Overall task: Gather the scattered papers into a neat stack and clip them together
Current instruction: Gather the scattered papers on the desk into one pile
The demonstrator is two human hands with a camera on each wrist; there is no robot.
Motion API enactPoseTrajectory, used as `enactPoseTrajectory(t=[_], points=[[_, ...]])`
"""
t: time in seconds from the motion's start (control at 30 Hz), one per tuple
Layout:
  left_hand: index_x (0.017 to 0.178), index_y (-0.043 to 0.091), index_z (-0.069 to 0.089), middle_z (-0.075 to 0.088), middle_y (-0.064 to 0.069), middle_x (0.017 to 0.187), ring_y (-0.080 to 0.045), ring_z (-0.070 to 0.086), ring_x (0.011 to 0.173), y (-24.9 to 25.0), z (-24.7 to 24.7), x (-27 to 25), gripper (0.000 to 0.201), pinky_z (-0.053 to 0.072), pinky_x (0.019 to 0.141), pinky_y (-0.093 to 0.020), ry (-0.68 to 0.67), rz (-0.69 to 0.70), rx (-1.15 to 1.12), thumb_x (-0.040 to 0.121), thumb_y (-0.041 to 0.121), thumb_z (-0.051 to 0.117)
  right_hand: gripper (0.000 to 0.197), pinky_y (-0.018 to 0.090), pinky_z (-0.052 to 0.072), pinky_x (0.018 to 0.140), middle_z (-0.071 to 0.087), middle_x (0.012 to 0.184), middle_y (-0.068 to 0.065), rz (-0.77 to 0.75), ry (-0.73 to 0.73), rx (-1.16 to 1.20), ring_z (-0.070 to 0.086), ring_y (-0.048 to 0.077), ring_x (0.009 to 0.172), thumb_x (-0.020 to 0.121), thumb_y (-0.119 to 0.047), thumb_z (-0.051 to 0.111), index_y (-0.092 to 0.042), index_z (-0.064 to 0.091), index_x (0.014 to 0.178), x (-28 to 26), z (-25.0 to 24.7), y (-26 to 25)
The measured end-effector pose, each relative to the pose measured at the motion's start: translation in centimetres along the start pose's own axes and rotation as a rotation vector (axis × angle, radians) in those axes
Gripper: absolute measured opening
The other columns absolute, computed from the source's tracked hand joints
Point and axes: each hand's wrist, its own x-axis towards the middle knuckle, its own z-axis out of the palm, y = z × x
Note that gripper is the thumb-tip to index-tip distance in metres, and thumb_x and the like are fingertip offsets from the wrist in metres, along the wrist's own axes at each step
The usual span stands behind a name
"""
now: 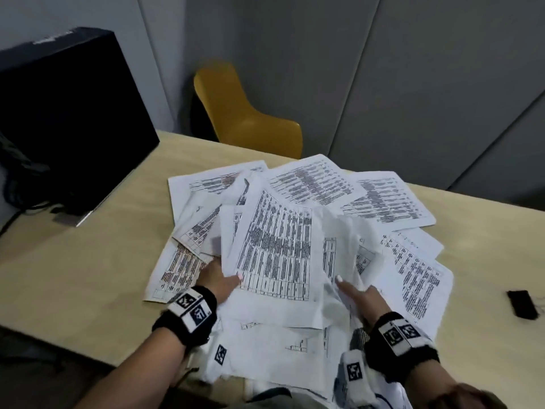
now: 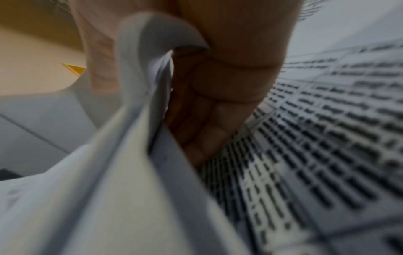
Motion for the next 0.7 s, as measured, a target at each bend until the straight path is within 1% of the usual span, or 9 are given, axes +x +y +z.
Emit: enactPoseTrajectory(t=[0.1,0.2,0.27,0.33,0.4,0.47,0.53,0.63,0.7], points=[[0.110,0.002,0.059,0.066,-0.013,0.107,-0.024,0.059,0.093,0.5,0.6,-0.5,0.032,0.044,0.080,-0.025,-0.038,-0.018,-0.040,0.081,0.014,0.068,0.037,0.027,0.050,0.055,0.058,0.060,0.006,-0.059,0.049,-0.116,0.059,0.022,0.052,0.068,-0.028,0.080,-0.002,0.056,0.080,-1.0,0.9,-0.1],[0.106,0.004,0.062,0.068,-0.013,0.105,-0.025,0.061,0.094,0.6,0.4,-0.9,0.032,0.045,0.082,-0.026,-0.025,0.047,-0.120,0.077,0.012,0.073,0.016,0.024,0.047,0.050,0.059,0.063,0.011,-0.144,0.102,0.014,0.058,0.020,0.051,0.073,0.003,0.071,0.003,0.056,0.079,-1.5,0.9,-0.1],[0.104,0.010,0.060,0.067,-0.011,0.101,-0.026,0.063,0.097,0.7,0.0,-1.3,0.034,0.046,0.085,-0.028,0.019,0.095,-0.281,0.074,0.008,0.075,0.022,0.031,0.053,0.063,0.065,0.066,0.012,-0.143,0.094,0.117,0.062,0.025,0.060,0.073,0.006,0.070,0.009,0.059,0.091,-1.5,0.2,-0.3],[0.115,0.012,0.052,0.066,-0.004,0.106,-0.024,0.062,0.100,0.8,-0.6,-1.5,0.055,0.046,0.087,-0.029,0.020,0.142,-0.460,0.068,0.009,0.080,0.023,0.019,0.048,0.048,0.061,0.047,0.005,-0.123,0.059,0.166,0.059,0.016,0.043,0.068,-0.005,0.076,0.008,0.059,0.077,-1.9,-0.4,-0.6],[0.122,0.016,0.050,0.069,-0.003,0.109,-0.022,0.065,0.100,0.9,-1.3,-1.3,0.085,0.050,0.090,-0.037,-0.032,0.146,-0.570,0.049,0.030,0.090,0.026,0.011,0.034,0.033,0.049,0.032,0.001,-0.099,0.005,0.219,0.046,0.009,0.026,0.065,-0.007,0.076,0.005,0.053,0.061,-2.2,-0.7,-1.2],[0.115,0.019,0.059,0.073,-0.006,0.103,-0.029,0.067,0.098,0.7,-2.0,-1.2,0.097,0.051,0.090,-0.048,-0.099,0.091,-0.608,0.028,0.049,0.091,0.025,0.010,0.031,0.029,0.048,0.028,-0.003,-0.109,-0.049,0.266,0.044,0.005,0.023,0.075,0.004,0.068,0.000,0.050,0.058,-2.5,-0.5,-1.7],[0.114,0.018,0.060,0.072,-0.008,0.103,-0.031,0.065,0.100,0.6,-2.6,-1.4,0.104,0.048,0.093,-0.051,-0.181,0.039,-0.552,0.021,0.055,0.089,0.019,0.011,0.035,0.032,0.053,0.033,-0.002,-0.109,-0.077,0.236,0.050,0.008,0.030,0.069,0.004,0.071,0.000,0.054,0.061,-2.4,0.0,-1.7],[0.128,0.012,0.049,0.062,-0.011,0.121,-0.033,0.054,0.117,0.4,-2.6,-1.3,0.118,0.037,0.106,-0.053,-0.265,-0.017,-0.457,0.026,0.057,0.088,0.019,0.013,0.040,0.036,0.058,0.051,0.005,-0.100,-0.065,0.178,0.053,0.016,0.046,0.068,0.000,0.075,0.006,0.059,0.077,-2.2,0.2,-1.1],[0.130,0.009,0.046,0.059,-0.012,0.126,-0.032,0.051,0.121,0.5,-2.3,-1.5,0.097,0.034,0.109,-0.050,-0.257,-0.020,-0.448,0.050,0.046,0.086,0.018,0.014,0.044,0.040,0.059,0.063,0.008,-0.134,-0.034,0.115,0.056,0.014,0.049,0.076,-0.003,0.072,0.005,0.059,0.084,-2.2,0.2,-1.2]])
